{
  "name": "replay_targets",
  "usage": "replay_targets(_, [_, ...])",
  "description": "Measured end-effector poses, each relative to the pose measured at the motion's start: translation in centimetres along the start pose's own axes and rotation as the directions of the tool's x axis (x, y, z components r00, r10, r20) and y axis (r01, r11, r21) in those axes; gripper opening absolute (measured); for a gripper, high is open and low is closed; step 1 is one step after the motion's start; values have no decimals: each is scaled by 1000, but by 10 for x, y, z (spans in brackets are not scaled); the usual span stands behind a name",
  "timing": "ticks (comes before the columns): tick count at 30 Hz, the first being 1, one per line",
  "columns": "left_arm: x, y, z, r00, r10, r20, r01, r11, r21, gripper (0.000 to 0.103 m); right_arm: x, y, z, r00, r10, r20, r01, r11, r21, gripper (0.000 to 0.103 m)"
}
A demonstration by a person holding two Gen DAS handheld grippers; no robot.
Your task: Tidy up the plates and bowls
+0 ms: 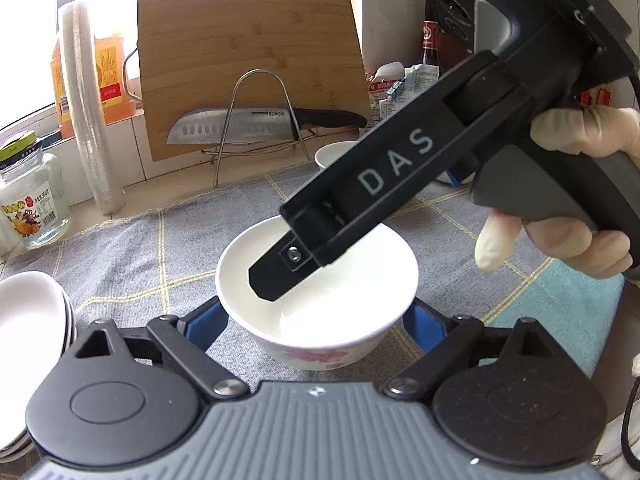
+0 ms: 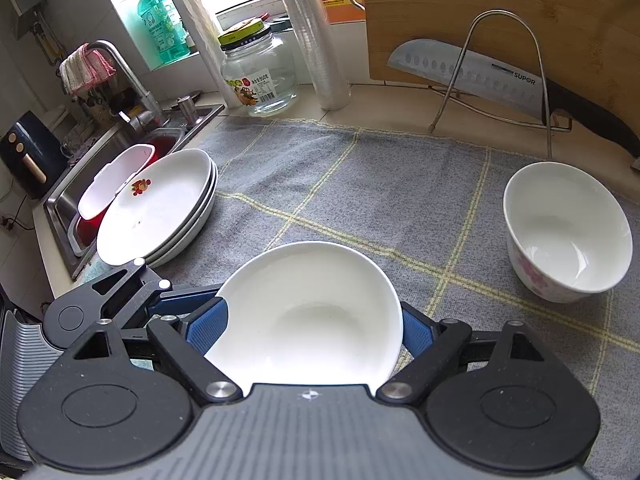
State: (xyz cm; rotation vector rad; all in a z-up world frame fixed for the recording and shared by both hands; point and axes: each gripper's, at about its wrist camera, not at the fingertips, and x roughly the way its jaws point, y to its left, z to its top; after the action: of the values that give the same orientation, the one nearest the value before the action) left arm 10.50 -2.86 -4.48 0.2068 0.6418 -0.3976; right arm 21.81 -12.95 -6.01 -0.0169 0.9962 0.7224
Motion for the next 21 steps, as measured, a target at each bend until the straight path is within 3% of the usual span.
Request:
replay_targets(9, [5, 5, -8, 1000, -11, -26, 11, 1000, -12, 94, 13, 2, -1, 1000, 6, -22, -6, 1000, 16, 93])
replay_targets(13, [3, 0, -11, 1000, -26, -10, 26, 1000, 2, 101, 14, -2, -3, 999, 47, -13, -47, 998, 51, 103])
replay_targets(21, [-15, 9, -13, 999, -13, -35, 12, 1000, -27, 101, -5, 2, -9, 998, -31, 48, 31, 1000, 4, 103])
